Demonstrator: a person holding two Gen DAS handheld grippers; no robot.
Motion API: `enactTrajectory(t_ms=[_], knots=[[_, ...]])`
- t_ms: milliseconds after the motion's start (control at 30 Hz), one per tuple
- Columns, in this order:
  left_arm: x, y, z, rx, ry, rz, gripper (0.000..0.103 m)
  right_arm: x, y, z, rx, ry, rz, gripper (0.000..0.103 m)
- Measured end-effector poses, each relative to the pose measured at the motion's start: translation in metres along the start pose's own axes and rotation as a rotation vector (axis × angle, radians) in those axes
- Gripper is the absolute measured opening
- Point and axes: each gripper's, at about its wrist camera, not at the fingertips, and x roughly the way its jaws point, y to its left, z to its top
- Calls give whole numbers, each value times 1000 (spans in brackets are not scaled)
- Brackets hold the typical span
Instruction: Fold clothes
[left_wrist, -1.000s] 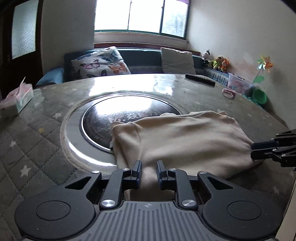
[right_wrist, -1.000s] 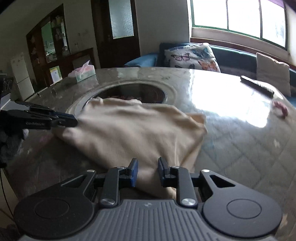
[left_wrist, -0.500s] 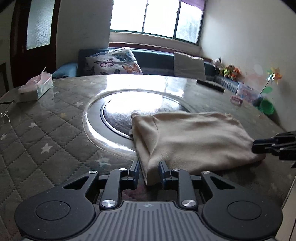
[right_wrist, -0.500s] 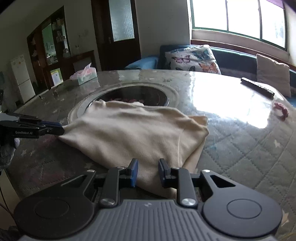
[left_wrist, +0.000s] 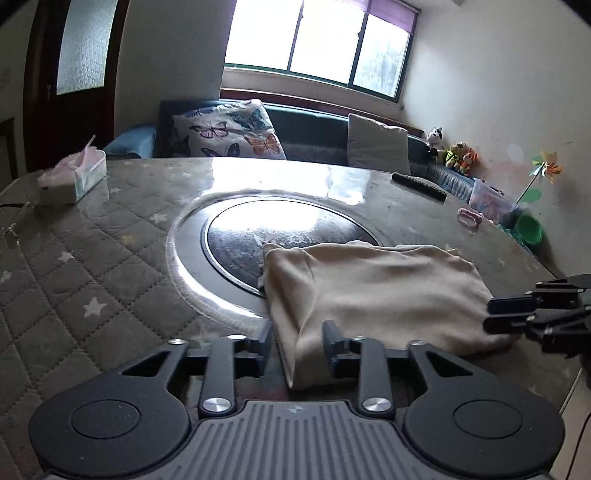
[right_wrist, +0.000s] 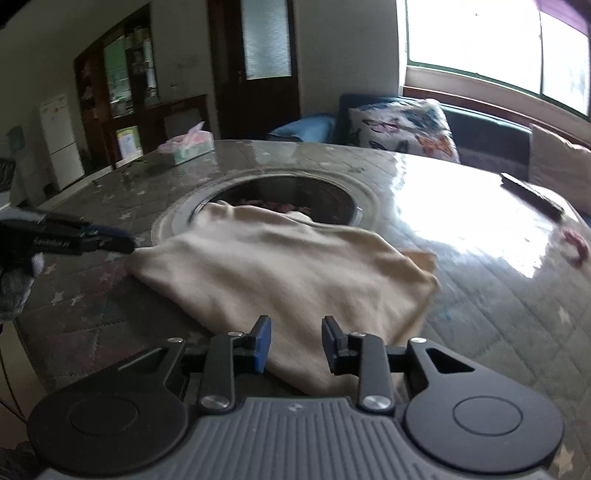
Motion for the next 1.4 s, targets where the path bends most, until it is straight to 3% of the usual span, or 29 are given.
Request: enactTrajectory(t_ms=[133,267,333,400,467,667,867,900,1067,1400], knots=[[10,2,1,-5,32,20,48,11,19,12,-80,8,50,35],[5,6,5,-10,6,40,73,24,45,23,-172,15,106,39],[2,11,10,-14,-12,47,78,32,58,29,-218,20,134,41],[1,17,16,-28,-22,58,91,40,73,33,-272,23,156,41],[0,23,22,-54,-30,65,93,48,88,36,-329,23,171,41],[11,41,35,-187,-8,37,93,68,130,38,-468,30,204,41],[24,40,35,-253,28,-17,88,81,155,31,-564,10,130,40],[26,40,35,-263,40,-33,86,82,156,31,-562,6,124,39],[35,38,33,-324,84,-87,83,76,146,36,-502,0,120,9],[60,44,34,-555,189,-203,81,33,113,51,-351,-88,174,6]])
